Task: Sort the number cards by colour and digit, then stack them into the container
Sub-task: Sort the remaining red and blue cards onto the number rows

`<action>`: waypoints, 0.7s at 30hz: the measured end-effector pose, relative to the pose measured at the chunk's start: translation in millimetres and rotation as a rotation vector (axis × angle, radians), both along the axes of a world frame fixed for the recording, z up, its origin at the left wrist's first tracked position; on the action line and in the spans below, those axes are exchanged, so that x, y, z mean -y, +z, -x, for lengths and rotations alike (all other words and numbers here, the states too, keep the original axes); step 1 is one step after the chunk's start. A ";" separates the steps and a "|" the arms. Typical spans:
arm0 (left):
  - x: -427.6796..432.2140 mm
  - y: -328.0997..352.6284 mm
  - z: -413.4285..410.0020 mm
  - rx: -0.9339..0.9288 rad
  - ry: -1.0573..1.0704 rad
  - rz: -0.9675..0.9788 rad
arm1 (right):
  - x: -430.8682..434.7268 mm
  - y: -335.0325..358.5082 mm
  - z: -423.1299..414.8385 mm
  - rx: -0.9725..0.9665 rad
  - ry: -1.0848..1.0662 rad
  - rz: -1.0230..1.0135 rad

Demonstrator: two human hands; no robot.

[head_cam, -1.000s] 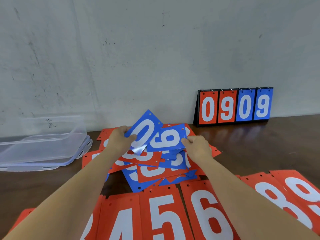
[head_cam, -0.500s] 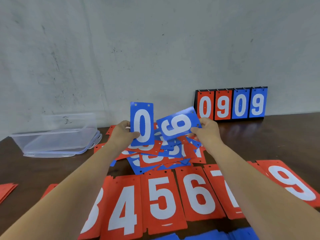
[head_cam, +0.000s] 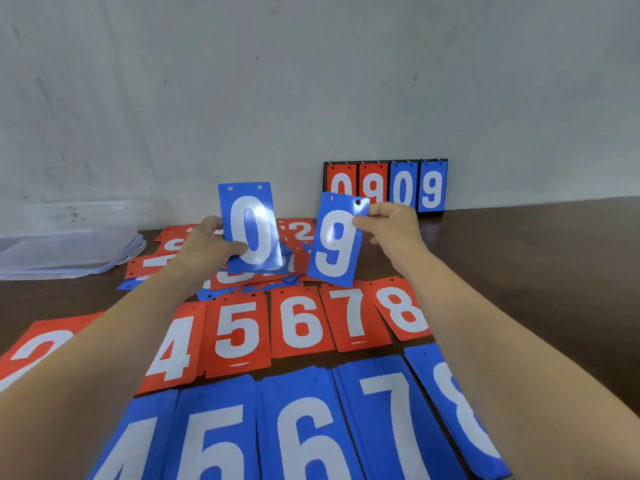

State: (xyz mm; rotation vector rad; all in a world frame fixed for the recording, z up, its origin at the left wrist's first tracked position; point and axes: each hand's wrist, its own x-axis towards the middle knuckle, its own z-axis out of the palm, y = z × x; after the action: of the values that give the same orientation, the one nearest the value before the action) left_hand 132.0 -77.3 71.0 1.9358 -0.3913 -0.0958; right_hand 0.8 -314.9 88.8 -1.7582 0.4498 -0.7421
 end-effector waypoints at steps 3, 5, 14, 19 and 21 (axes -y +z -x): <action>16.0 2.4 28.7 -0.016 -0.021 0.017 | 17.8 9.1 31.7 0.002 -0.009 -0.013; 25.1 3.5 48.3 -0.023 -0.038 0.027 | 31.1 12.3 50.0 -0.017 -0.013 -0.005; 48.9 -6.6 122.8 -0.071 -0.080 0.021 | 77.4 0.2 143.1 -0.169 0.033 0.055; 51.3 -13.8 148.3 -0.100 -0.084 -0.018 | 111.0 -27.3 199.9 -0.297 0.088 0.083; 51.2 -14.2 157.0 -0.103 -0.085 -0.031 | 119.6 -42.2 217.5 -0.341 0.088 0.082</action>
State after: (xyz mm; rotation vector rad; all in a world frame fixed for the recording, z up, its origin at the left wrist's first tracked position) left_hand -25.0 -128.4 56.8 1.9362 -0.4049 -0.2578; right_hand -216.7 -434.5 46.6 -1.9768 0.5720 -0.4023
